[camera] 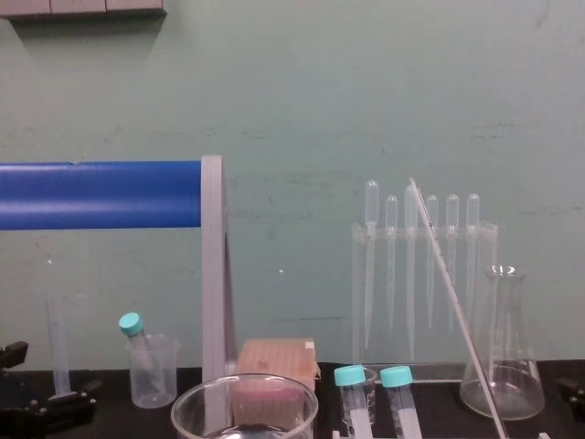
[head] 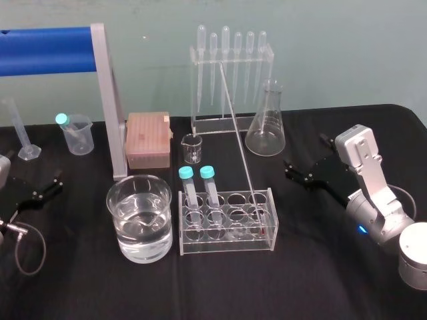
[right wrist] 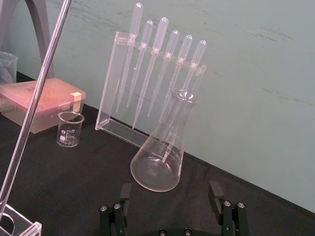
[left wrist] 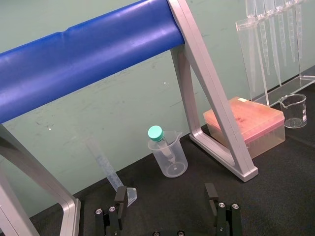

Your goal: Hold the thermometer with one hand and immerse one end into the beaker, then reinsert it into the test tube rack.

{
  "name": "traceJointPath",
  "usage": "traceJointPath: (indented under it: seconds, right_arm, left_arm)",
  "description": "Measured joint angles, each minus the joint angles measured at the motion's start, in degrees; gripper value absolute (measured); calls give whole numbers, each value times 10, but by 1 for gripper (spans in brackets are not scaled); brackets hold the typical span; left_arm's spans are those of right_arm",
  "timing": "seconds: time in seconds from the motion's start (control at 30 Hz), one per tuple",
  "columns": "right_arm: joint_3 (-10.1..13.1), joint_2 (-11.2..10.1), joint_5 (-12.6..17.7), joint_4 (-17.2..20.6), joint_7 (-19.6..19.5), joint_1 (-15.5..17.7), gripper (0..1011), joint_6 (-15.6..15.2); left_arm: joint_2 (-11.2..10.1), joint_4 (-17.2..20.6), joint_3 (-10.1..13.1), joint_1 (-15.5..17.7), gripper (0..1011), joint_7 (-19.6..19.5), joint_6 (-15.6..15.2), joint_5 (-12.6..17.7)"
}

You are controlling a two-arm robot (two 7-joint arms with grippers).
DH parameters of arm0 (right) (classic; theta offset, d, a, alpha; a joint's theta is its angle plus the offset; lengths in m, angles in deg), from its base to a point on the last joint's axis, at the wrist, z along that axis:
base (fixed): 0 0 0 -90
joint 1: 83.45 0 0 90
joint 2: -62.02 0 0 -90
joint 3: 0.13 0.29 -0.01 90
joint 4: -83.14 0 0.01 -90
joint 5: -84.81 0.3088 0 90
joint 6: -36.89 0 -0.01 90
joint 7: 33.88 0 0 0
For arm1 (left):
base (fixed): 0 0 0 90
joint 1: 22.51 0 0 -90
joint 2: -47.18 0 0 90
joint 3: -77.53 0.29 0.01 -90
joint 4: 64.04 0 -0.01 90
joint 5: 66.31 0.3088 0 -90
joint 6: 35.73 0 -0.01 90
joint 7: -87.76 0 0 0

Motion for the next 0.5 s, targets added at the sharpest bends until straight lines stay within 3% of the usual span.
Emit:
traceJointPath:
  seconds: [0.5]
  right_arm:
    - [0,0,0,0,0,0,1002,0]
  left_arm:
    - [0,0,0,0,1008,0,0,0]
